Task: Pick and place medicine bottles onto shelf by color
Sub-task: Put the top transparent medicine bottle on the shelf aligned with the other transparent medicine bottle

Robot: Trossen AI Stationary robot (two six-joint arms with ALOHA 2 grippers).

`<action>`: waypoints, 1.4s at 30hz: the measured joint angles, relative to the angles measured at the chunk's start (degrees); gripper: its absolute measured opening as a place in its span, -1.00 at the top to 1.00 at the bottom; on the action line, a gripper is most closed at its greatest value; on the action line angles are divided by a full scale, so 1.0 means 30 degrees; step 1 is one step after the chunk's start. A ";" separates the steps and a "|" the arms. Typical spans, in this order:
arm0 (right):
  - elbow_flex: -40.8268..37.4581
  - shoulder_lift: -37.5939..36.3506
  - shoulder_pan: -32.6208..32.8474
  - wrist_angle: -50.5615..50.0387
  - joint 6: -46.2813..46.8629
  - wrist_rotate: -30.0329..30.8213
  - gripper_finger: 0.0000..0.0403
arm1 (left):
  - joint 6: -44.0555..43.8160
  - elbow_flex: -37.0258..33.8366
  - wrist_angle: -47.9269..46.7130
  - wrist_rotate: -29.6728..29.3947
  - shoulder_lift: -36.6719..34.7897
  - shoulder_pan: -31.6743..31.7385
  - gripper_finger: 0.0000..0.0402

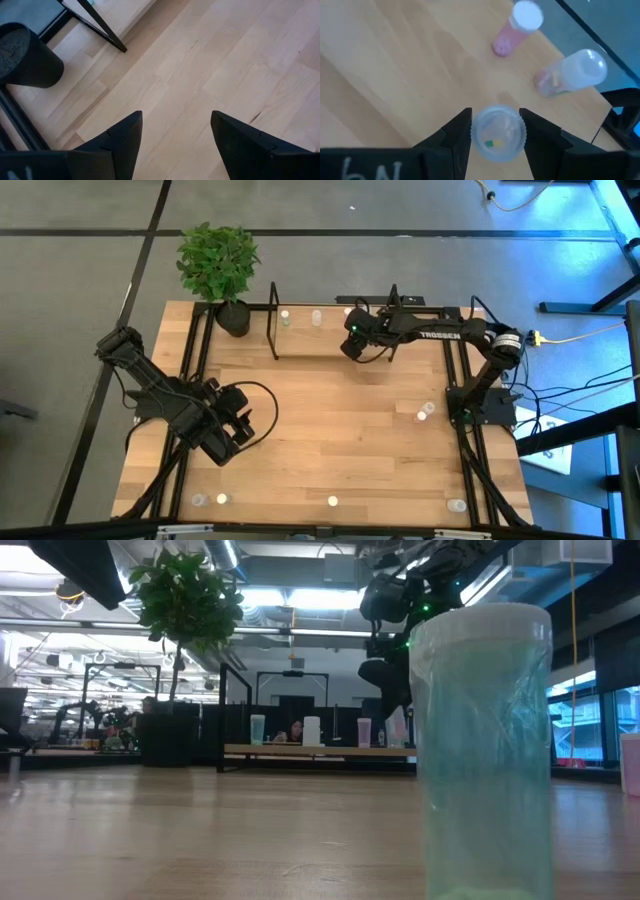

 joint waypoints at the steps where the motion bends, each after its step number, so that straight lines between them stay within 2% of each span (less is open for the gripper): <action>1: 0.0000 0.0004 0.0000 -0.0047 -0.0178 -0.0004 0.23 | 0.0000 0.0000 -0.0007 0.0079 0.0000 0.0000 -0.14; 10: 0.0007 0.0059 -0.0070 -0.0019 -0.3632 -0.1040 0.23 | 0.0000 0.0000 0.0131 0.0318 0.0000 -0.0022 -0.15; 17: 0.0007 0.0032 -0.0397 -0.0107 -0.8017 -0.1651 0.23 | 0.0000 0.0000 0.0226 0.0317 0.0000 -0.0022 -0.14; 24: 0.0015 -0.0269 -0.1858 -0.0834 -1.0459 -0.7986 0.23 | 0.0000 0.0000 0.0371 0.0324 0.0000 -0.0020 -0.14; 30: 0.0015 -0.0714 -0.2972 -0.1721 -1.2396 -0.8727 0.23 | -0.0022 0.0000 0.0393 0.0324 0.0000 -0.0015 -0.14; 39: 0.0015 -0.2009 -0.4155 -0.1018 -1.3612 -1.1773 0.23 | -0.0080 0.0000 0.0540 0.0324 -0.0001 0.0000 -0.15; 42: 0.0029 -0.1902 -0.4397 -0.0712 -1.3729 -1.2146 0.23 | -0.0146 0.0000 0.0540 0.0324 -0.0003 0.0000 -0.14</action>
